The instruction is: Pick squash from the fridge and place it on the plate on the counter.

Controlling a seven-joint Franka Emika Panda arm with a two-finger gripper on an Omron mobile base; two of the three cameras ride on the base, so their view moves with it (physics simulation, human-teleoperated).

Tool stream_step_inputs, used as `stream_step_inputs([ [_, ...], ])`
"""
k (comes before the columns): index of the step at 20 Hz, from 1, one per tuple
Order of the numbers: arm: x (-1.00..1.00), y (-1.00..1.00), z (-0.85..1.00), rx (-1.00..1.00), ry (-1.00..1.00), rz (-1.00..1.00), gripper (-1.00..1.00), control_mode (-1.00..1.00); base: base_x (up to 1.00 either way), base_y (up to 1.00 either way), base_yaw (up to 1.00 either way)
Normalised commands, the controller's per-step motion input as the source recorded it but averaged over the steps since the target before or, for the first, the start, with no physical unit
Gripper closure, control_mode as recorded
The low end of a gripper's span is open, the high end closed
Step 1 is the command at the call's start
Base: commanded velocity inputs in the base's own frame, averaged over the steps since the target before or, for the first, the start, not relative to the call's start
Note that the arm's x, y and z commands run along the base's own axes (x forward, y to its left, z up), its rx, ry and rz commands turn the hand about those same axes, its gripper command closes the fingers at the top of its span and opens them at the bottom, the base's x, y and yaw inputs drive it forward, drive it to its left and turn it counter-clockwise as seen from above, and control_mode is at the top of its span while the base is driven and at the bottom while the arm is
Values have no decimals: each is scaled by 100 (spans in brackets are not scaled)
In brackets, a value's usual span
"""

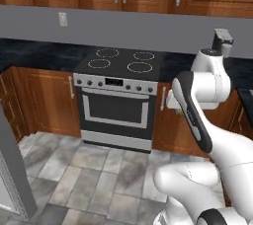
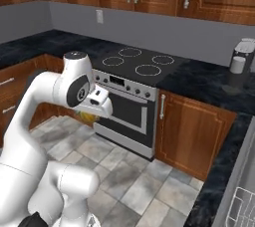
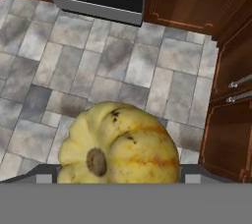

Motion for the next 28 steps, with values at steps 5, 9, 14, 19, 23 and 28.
stream_step_inputs([
  [5, 0, 0, 0, 0, 0, 0, 100, 100, 81, 19, -18],
  [9, 0, 0, 0, 0, 0, 0, 100, 100, 64, 41, -1],
  [14, 0, 0, 0, 0, 0, 0, 100, 100, 53, 37, 10],
  [19, 0, 0, 0, 0, 0, 0, 100, 100, 86, 0, 24],
  [23, 0, 0, 0, 0, 0, 0, 100, 100, 74, -11, 27],
  [28, 0, 0, 0, 0, 0, 0, 100, 100, 20, 0, 38],
])
